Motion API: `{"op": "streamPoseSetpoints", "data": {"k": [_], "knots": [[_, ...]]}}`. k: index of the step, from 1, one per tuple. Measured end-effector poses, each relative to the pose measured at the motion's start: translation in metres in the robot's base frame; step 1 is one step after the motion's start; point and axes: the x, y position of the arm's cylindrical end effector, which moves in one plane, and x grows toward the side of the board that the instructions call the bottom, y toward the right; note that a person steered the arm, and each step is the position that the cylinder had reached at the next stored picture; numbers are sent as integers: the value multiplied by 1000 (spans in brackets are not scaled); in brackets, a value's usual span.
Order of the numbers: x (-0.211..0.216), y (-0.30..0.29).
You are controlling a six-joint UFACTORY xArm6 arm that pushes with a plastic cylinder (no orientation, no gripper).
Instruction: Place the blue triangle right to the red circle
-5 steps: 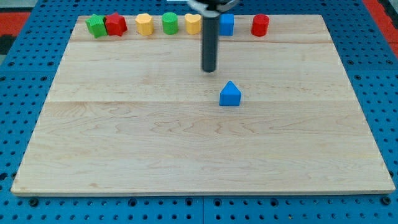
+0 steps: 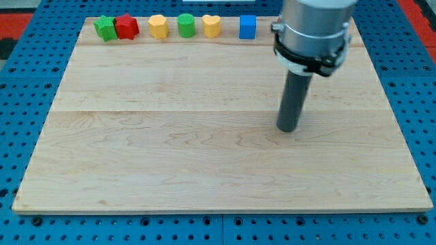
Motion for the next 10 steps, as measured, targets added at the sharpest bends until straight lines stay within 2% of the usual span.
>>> {"op": "streamPoseSetpoints", "data": {"k": [1,3,6,9,10], "knots": [[-18,29],[-41,0],[-106,-17],[-187,19],[-187,1]]}}
